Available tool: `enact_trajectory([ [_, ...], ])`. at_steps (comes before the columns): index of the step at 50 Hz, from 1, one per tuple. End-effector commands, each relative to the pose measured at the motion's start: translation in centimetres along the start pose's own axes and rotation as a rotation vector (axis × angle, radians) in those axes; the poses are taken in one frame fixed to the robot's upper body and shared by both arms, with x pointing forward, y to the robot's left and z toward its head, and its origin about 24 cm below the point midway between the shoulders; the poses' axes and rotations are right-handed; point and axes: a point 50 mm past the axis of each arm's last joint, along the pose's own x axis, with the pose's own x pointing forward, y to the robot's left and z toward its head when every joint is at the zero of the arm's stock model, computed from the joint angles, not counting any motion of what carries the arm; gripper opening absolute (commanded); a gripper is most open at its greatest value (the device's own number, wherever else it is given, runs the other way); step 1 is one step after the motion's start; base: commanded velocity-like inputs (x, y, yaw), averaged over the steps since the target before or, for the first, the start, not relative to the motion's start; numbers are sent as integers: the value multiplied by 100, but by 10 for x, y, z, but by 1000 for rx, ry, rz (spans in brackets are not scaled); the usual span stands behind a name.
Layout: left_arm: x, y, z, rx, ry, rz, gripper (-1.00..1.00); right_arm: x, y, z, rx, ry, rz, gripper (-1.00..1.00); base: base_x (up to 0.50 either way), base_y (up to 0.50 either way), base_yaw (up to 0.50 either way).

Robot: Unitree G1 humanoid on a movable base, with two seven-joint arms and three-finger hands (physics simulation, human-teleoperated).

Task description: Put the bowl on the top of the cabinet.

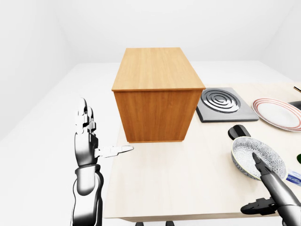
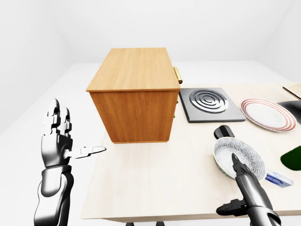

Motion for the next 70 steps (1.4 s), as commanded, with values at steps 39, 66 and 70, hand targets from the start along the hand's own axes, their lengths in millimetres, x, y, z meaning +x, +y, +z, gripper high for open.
enact_trajectory([
  [39,0,-1,0,-4,1,-12,100,20,17,-7,-158,59,83,100,0,0,0],
  [66,-1,-2,0,-6,3,-18,100,28,23,-10,-269,79,128,-100,0,0,0],
  [70,-1,-2,1,-7,-1,-18,100,28,23,-10,-271,80,130,-100,0,0,0],
])
